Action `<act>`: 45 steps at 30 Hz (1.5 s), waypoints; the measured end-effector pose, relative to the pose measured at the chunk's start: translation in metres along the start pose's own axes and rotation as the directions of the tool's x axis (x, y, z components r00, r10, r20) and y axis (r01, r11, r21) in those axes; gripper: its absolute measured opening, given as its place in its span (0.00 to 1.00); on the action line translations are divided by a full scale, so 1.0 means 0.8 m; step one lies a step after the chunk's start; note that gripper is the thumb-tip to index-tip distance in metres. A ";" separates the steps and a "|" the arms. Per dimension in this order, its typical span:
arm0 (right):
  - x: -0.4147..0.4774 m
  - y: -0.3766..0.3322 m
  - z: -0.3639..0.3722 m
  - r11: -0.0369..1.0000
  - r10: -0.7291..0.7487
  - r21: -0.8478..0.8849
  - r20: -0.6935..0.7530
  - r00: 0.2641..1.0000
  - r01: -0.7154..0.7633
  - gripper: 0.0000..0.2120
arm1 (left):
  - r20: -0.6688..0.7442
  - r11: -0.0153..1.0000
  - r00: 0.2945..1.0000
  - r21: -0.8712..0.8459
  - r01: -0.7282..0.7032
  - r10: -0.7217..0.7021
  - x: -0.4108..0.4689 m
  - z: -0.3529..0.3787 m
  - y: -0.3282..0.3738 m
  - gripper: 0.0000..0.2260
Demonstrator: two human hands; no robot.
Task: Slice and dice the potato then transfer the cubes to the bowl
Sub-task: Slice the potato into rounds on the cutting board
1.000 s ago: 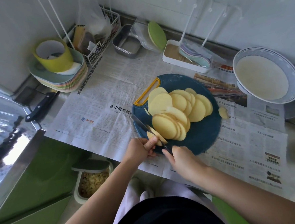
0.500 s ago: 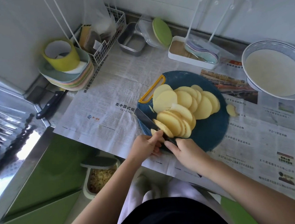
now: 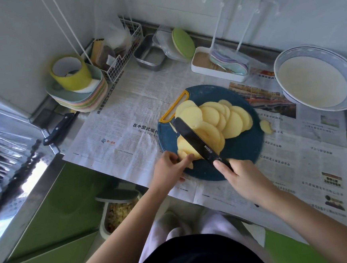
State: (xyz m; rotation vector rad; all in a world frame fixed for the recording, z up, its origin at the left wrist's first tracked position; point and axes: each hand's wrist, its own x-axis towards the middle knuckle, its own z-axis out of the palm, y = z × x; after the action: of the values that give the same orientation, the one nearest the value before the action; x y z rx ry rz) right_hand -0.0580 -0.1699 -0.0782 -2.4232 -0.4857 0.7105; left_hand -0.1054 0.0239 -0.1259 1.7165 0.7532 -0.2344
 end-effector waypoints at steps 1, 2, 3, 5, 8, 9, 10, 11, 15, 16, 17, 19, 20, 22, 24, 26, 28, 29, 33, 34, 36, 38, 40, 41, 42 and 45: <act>-0.001 0.001 0.000 1.000 -0.001 -0.002 -0.010 1.000 0.001 0.23 | -0.012 1.000 1.000 0.007 0.011 -0.011 0.000 0.000 0.001 0.21; -0.002 0.001 0.000 1.000 -0.001 -0.001 -0.019 1.000 0.001 0.23 | -0.035 1.000 0.999 0.011 0.017 -0.017 0.000 -0.002 0.002 0.20; -0.002 0.001 -0.001 1.000 0.002 0.006 -0.028 1.000 -0.002 0.23 | -0.069 1.000 0.998 0.007 0.016 -0.015 0.002 -0.004 0.003 0.19; -0.002 -0.001 -0.004 1.000 0.016 0.025 -0.034 0.999 -0.015 0.24 | -0.125 1.000 0.992 -0.013 -0.010 0.008 0.007 -0.009 0.006 0.17; -0.001 -0.004 -0.012 0.988 0.075 0.133 -0.009 0.997 -0.073 0.24 | -0.096 0.999 0.995 0.026 -0.030 0.033 0.013 -0.012 0.013 0.21; -0.001 -0.005 -0.016 0.975 0.096 0.198 0.011 0.995 -0.097 0.24 | -0.085 0.998 0.996 0.049 -0.037 0.041 0.014 -0.011 0.015 0.22; -0.001 -0.005 -0.020 0.957 0.115 0.266 0.035 0.993 -0.120 0.24 | -0.088 0.997 0.995 0.066 -0.043 0.049 0.014 -0.010 0.017 0.23; -0.001 -0.006 -0.025 0.936 0.131 0.322 0.062 0.989 -0.144 0.23 | -0.096 0.996 0.994 0.074 -0.042 0.049 0.014 -0.010 0.018 0.25; 0.003 -0.003 -0.041 0.853 0.217 0.440 0.190 0.958 -0.280 0.23 | -0.079 0.988 0.995 0.141 -0.056 0.068 0.011 -0.010 0.014 0.34; 0.004 -0.002 -0.045 0.810 0.242 0.484 0.240 0.940 -0.332 0.23 | -0.059 0.976 0.994 0.200 -0.081 0.095 0.009 -0.008 0.012 0.35; 0.004 0.001 -0.049 0.764 0.261 0.521 0.291 0.920 -0.381 0.24 | -0.041 0.961 0.992 0.254 -0.106 0.120 0.007 -0.006 0.011 0.36; 0.004 0.009 -0.059 0.685 0.278 0.562 0.385 0.880 -0.463 0.24 | -0.029 0.944 0.989 0.302 -0.129 0.145 0.005 -0.004 0.006 0.34; 0.003 0.015 -0.065 0.657 0.277 0.570 0.427 0.861 -0.494 0.24 | -0.032 0.942 0.988 0.308 -0.135 0.153 0.005 -0.004 0.005 0.33; 0.001 0.030 -0.074 0.620 0.260 0.570 0.498 0.827 -0.539 0.24 | -0.041 0.944 0.983 0.289 -0.157 0.176 0.006 -0.007 0.003 0.30; -0.003 0.043 -0.082 0.599 0.242 0.566 0.546 0.802 -0.566 0.24 | -0.075 0.956 0.980 0.245 -0.163 0.186 0.011 -0.013 0.006 0.27; -0.007 0.053 -0.087 0.590 0.240 0.564 0.561 0.793 -0.577 0.24 | -0.118 0.958 0.974 0.236 -0.163 0.195 0.019 -0.020 0.016 0.27; -0.010 0.059 -0.093 0.588 0.245 0.560 0.564 0.788 -0.584 0.24 | -0.148 0.952 0.968 0.262 -0.160 0.204 0.029 -0.028 0.025 0.30; -0.012 0.062 -0.096 0.588 0.249 0.557 0.565 0.787 -0.587 0.24 | -0.155 0.949 0.967 0.275 -0.157 0.205 0.035 -0.031 0.030 0.31; -0.027 0.069 -0.113 0.614 0.287 0.526 0.546 0.787 -0.588 0.24 | -0.134 0.947 0.975 0.295 -0.129 0.175 0.044 -0.036 0.040 0.34; -0.030 0.070 -0.116 0.624 0.299 0.520 0.531 0.793 -0.583 0.24 | -0.148 0.947 0.973 0.293 -0.129 0.179 0.043 -0.035 0.042 0.35; -0.035 0.067 -0.120 0.661 0.325 0.506 0.473 0.819 -0.554 0.24 | -0.200 0.950 0.959 0.279 -0.139 0.199 0.036 -0.031 0.042 0.32; -0.039 0.061 -0.116 0.737 0.335 0.469 0.371 0.866 -0.486 0.24 | -0.216 0.967 0.965 0.236 -0.099 0.151 0.025 -0.021 0.041 0.26; -0.041 0.051 -0.106 0.811 0.311 0.420 0.279 0.908 -0.407 0.23 | -0.162 0.971 0.978 0.222 -0.093 0.130 0.014 -0.007 0.037 0.26; -0.042 0.046 -0.099 0.836 0.293 0.401 0.250 0.923 -0.374 0.23 | -0.126 0.962 0.979 0.244 -0.126 0.160 0.007 -0.001 0.035 0.28; -0.042 0.041 -0.091 0.856 0.273 0.386 0.228 0.935 -0.344 0.23 | -0.095 0.946 0.975 0.278 -0.167 0.200 0.003 0.004 0.033 0.32; -0.041 0.032 -0.073 0.886 0.224 0.370 0.188 0.956 -0.280 0.22 | -0.038 0.895 0.962 0.377 -0.237 0.271 0.000 0.006 0.031 0.37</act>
State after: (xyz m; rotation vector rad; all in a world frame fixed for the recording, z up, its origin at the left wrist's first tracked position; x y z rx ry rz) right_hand -0.0455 -0.2293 -0.0408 -2.0798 -0.0616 0.9912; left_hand -0.0894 0.0167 -0.1080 2.1771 0.5624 -0.1218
